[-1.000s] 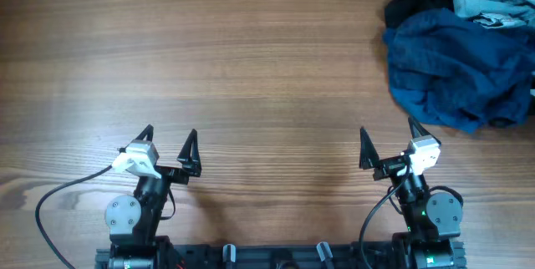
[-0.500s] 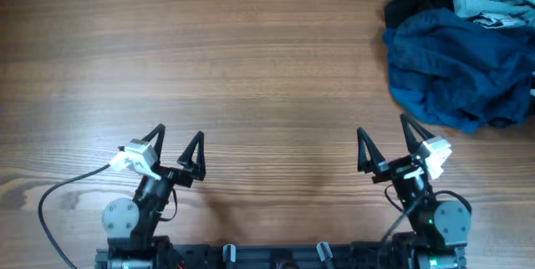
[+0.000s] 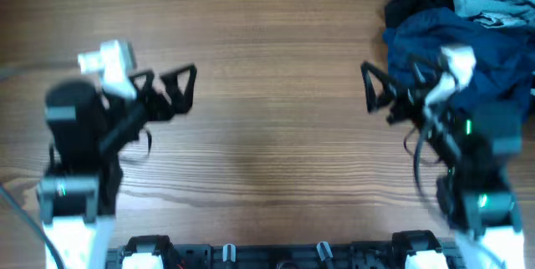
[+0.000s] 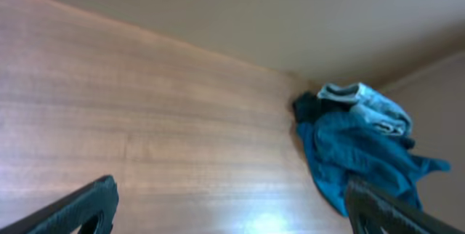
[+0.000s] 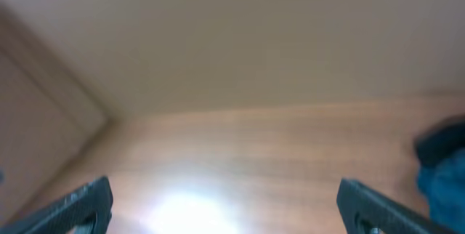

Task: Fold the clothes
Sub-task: 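Reach the right gripper into the clothes pile and grasp the navy garment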

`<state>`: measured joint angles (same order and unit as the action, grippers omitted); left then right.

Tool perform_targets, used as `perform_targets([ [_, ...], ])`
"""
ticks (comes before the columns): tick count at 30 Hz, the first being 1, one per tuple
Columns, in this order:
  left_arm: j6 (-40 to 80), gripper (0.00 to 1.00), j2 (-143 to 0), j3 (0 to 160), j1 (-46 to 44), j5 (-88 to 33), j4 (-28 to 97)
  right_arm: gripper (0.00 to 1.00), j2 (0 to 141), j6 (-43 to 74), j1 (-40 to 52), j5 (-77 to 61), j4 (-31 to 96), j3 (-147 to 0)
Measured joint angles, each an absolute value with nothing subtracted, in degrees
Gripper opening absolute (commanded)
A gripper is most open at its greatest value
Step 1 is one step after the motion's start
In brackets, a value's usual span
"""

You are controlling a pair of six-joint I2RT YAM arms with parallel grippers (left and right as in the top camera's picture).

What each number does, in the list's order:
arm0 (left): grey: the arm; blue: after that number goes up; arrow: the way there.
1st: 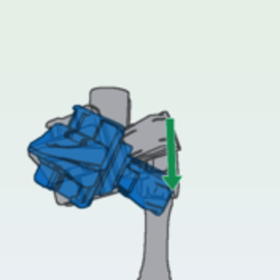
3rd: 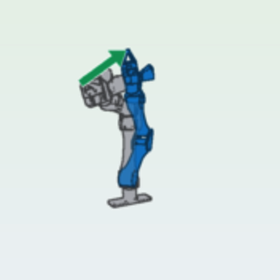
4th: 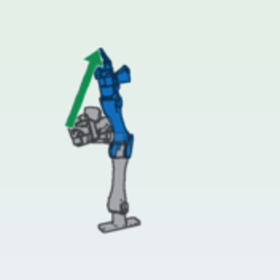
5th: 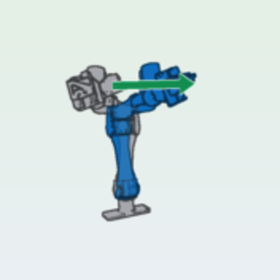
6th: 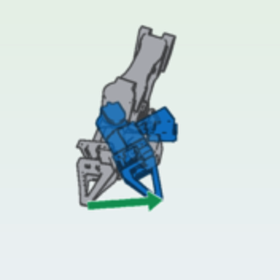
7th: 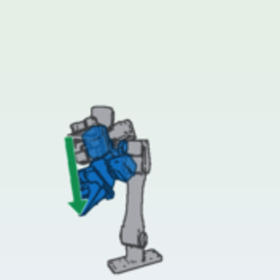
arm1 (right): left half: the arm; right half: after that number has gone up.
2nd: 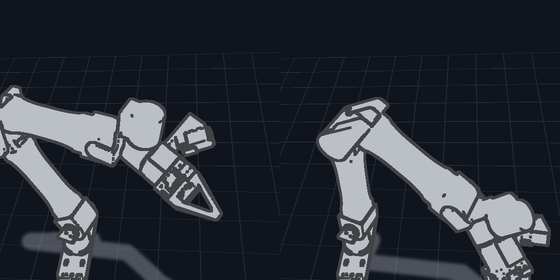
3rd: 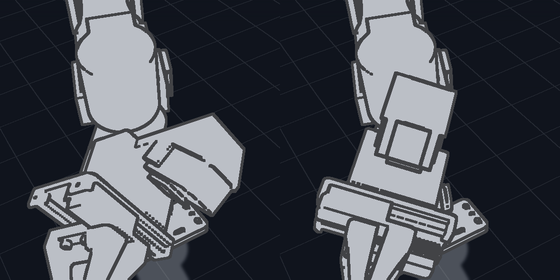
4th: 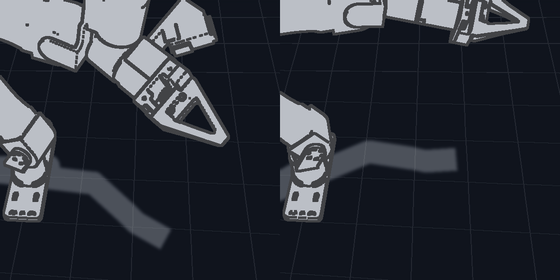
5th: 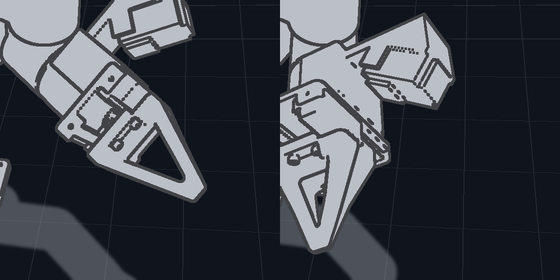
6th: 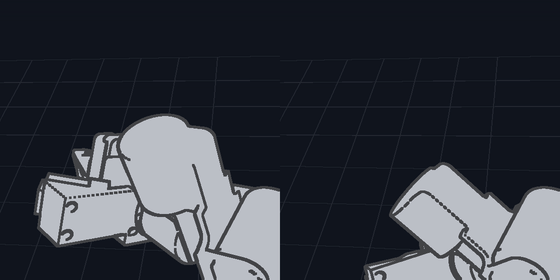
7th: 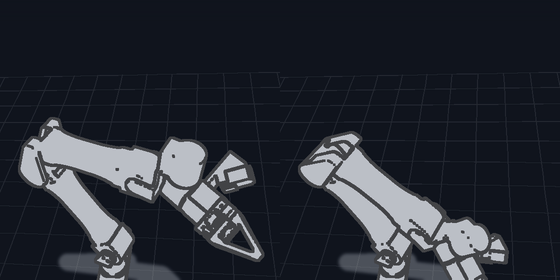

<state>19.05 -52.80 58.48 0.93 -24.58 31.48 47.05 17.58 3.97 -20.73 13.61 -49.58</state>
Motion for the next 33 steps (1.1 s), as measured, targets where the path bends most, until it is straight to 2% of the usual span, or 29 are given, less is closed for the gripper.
perform_targets([
  [4,17.19,1.00,-64.88,69.19,0.93,-25.34,36.49,1.00,61.39,12.97,3.97,-21.39,27.46,-65.06],
  [7,16.75,1.00,-70.37,69.97,0.93,-26.94,37.10,1.00,70.06,9.37,3.95,-21.87,30.98,-73.21],
  [13,16.60,1.00,-77.84,69.97,0.93,-31.97,37.30,1.00,74.83,4.12,3.86,-32.42,29.61,-75.16],
  [17,16.82,1.00,-78.70,69.97,0.93,-35.40,35.18,1.00,74.91,5.02,2.48,-27.35,31.88,-75.22],
  [23,17.72,1.00,-78.70,69.97,0.93,-36.53,34.52,1.00,75.18,15.40,-11.64,-10.46,34.79,-75.26],
  [33,17.98,1.00,-78.70,69.97,0.93,-35.92,34.50,0.95,82.72,17.58,-27.40,-2.63,28.47,-75.55],
])
